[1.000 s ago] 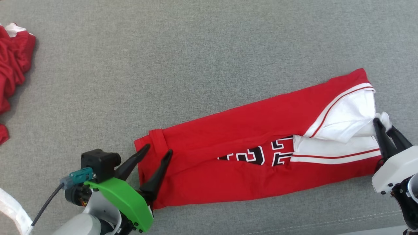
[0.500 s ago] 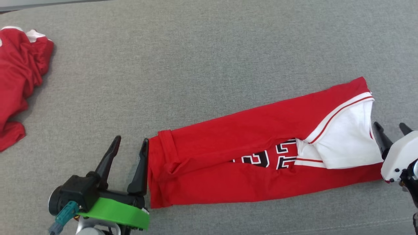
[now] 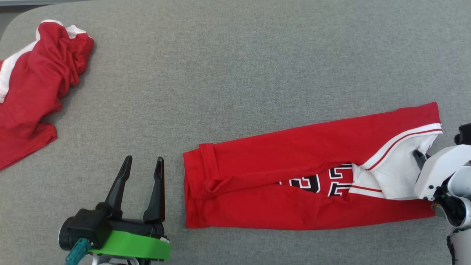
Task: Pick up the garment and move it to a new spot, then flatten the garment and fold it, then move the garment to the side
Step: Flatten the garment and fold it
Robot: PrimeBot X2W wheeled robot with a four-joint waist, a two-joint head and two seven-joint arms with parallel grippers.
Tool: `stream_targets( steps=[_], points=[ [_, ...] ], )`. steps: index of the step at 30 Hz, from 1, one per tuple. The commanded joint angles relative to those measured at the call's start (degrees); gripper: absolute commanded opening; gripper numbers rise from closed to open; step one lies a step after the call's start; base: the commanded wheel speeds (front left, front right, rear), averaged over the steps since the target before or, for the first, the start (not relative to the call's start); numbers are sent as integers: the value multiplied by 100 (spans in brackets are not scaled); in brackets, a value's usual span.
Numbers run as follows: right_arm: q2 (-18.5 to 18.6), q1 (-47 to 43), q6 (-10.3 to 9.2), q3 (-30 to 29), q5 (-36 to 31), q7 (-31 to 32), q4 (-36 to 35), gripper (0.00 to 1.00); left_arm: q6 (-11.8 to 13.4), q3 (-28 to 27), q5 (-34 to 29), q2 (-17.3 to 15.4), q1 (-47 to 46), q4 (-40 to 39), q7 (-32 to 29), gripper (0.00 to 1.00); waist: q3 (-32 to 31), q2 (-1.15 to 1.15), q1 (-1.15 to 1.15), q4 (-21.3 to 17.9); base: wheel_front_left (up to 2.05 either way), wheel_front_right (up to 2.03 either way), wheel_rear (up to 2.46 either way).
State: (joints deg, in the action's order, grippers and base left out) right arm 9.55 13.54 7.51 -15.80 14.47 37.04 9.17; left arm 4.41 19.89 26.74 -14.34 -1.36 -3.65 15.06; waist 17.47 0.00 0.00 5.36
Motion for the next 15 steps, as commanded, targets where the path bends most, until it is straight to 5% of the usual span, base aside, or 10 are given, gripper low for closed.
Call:
stream_targets(
  steps=[1, 10, 15],
  points=[
    [56, 86, -6, -129, 75, -64, 45, 0, -100, -114, -115, 100, 145, 56, 15, 100, -139, 0, 0, 22, 0, 0, 0],
    [1032, 17, -7, -1344, 143, 199, -184, 0, -661, -654, -546, 691, 514, 544, 9, 100, -645, 0, 0, 92, 0, 0, 0],
    [1624, -87, -5, -1350, 549, 544, -701, 0, -816, -820, -705, 945, 680, 708, 8, 100, -906, 0, 0, 163, 0, 0, 0]
  ],
)
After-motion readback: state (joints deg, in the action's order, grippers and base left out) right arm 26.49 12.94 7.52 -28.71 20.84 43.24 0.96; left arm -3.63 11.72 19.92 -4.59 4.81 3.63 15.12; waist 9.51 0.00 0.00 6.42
